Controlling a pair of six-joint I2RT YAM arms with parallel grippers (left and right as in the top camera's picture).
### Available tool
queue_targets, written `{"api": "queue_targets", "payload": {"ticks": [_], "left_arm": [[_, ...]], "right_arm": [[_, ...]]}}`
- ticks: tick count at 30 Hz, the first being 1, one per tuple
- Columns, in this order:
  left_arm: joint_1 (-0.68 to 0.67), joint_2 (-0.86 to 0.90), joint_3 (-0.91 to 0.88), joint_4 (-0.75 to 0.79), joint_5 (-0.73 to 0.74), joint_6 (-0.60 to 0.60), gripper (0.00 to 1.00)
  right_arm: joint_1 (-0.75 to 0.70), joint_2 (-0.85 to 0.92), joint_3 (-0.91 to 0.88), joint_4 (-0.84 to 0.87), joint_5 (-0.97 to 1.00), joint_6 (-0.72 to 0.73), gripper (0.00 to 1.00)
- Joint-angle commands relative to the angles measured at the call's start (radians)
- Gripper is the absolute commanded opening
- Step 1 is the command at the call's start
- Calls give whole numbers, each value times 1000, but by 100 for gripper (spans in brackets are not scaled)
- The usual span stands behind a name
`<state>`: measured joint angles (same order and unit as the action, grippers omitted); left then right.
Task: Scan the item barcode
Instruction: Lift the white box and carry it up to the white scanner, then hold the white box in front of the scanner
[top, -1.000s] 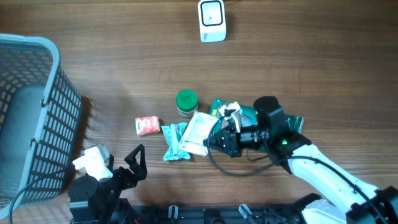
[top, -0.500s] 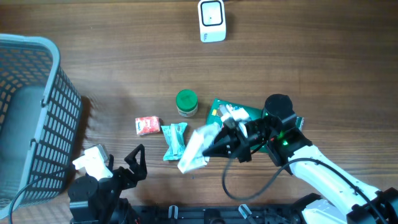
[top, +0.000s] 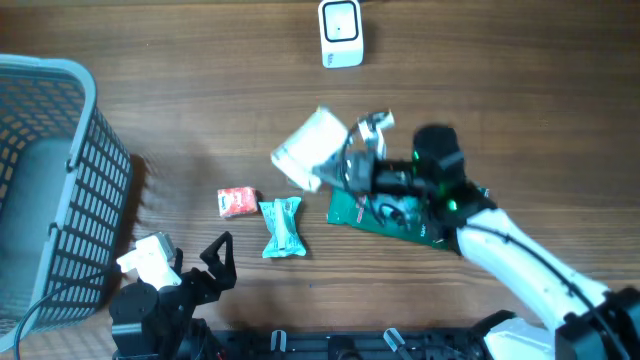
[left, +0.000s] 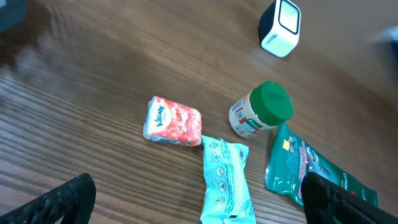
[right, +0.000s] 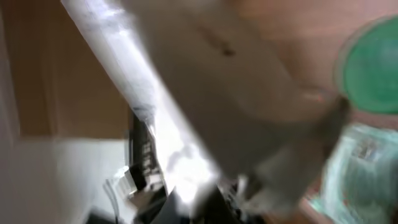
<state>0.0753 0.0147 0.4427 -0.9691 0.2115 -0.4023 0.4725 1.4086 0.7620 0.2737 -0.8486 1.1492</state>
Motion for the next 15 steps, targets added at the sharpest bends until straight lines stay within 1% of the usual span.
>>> {"api": "queue_targets", "payload": {"ticks": [1, 3, 5, 8, 9, 11, 12, 15], "left_arm": [[5, -8, -2, 2, 16, -5, 100], [5, -8, -2, 2, 16, -5, 100], [5, -8, -2, 3, 16, -5, 100], [5, -8, -2, 3, 16, -5, 100], [5, -8, -2, 3, 16, -5, 100], [5, -8, -2, 2, 16, -5, 100], [5, -8, -2, 2, 16, -5, 100], [5, -8, -2, 2, 16, -5, 100]], "right_arm": [[-6, 146, 263, -187, 196, -48, 5], [-16, 227, 395, -246, 248, -16, 5], [-41, 307, 518, -264, 282, 62, 5], [-98, 432, 679, -259, 285, 237, 5], [-113, 468, 713, -260, 285, 291, 4], [-133, 531, 761, -259, 290, 475, 5], [-140, 553, 769, -252, 299, 531, 5], [-151, 566, 769, -231, 303, 553, 5]]}}
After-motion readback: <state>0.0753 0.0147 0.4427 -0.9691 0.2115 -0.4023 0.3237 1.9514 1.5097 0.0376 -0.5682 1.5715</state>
